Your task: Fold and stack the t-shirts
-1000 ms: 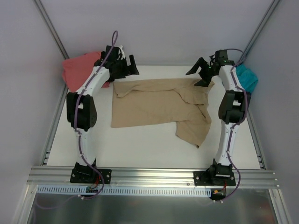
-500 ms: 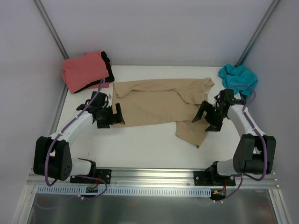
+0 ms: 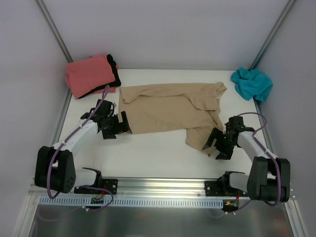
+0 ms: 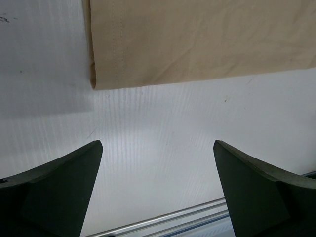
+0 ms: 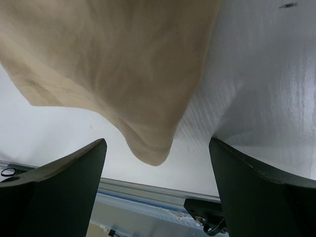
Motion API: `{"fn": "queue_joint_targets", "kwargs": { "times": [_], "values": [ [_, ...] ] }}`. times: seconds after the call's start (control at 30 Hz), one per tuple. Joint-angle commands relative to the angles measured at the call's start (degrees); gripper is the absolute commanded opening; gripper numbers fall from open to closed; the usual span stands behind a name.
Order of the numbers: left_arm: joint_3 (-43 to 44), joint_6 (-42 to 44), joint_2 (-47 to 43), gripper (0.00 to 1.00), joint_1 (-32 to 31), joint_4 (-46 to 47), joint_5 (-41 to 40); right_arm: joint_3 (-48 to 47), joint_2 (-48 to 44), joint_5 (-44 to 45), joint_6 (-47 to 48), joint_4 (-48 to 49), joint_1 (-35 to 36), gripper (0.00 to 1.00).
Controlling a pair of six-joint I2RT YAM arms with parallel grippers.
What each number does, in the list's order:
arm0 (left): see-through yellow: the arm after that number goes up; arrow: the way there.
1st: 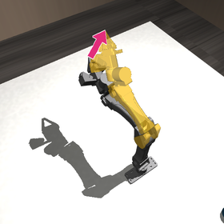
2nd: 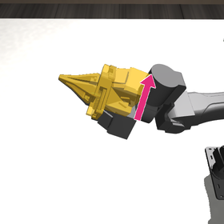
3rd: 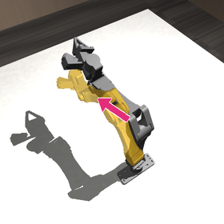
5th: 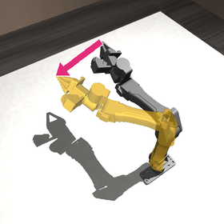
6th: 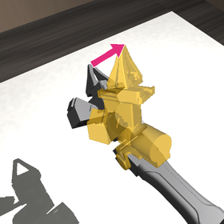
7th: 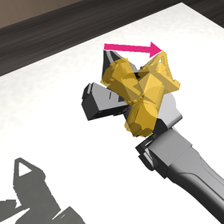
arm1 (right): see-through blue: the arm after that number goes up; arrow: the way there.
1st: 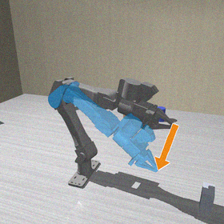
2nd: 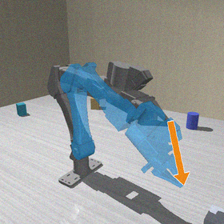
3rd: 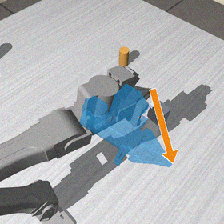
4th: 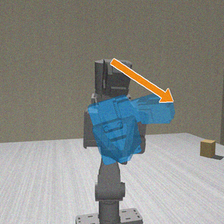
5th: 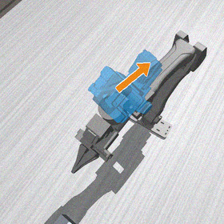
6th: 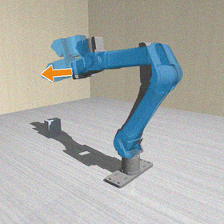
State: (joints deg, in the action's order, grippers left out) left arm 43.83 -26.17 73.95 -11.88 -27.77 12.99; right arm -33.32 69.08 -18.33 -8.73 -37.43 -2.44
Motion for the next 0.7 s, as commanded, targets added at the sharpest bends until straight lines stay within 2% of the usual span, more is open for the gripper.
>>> {"fn": "queue_joint_targets", "kwargs": {
  "times": [0.0, 0.13, 0.17, 0.23, 0.27, 0.4, 0.43, 0.67],
  "values": [
    [4.1, -1.5, -1.0, 0.99, 0.4, -1.7, -0.4, 0.2, 3.2, -1.5, -1.4, 6.3, 0.6, 0.90],
    [5.1, -1.6, -1.5, 0.99, -0.2, -2.7, -1.2, 0.1, 5.6, -2.7, -1.7, 9.1, 0.7, 0.74],
    [5.2, -1.3, -1.5, 0.99, -0.2, -3.2, -1.4, 0.4, 5.9, -3.1, -2.0, 10.0, 0.7, 0.60],
    [5.4, -1.2, -1.8, 0.99, -0.6, -4.2, -1.5, 0.7, 7.0, -4.6, -2.7, 11.8, 0.7, 0.45],
    [5.2, -1.2, -2.1, 0.99, -0.8, -4.5, -1.8, 0.7, 7.4, -4.8, -2.8, 12.0, 0.8, 0.31],
    [3.8, -1.8, -3.5, 0.98, -1.5, -5.0, -2.5, 0.4, 7.2, -5.1, -2.6, 11.4, 0.8, 0.04],
    [3.5, -1.9, -4.1, 0.99, -1.6, -4.9, -2.5, 0.1, 6.0, -4.4, -2.1, 10.7, 0.8, 0.01],
    [0.9, -0.9, -4.7, 0.99, -2.0, -4.9, -5.5, -5.5, -0.5, 1.1, 2.7, -0.4, 0.7, 0.01]
  ]
}}
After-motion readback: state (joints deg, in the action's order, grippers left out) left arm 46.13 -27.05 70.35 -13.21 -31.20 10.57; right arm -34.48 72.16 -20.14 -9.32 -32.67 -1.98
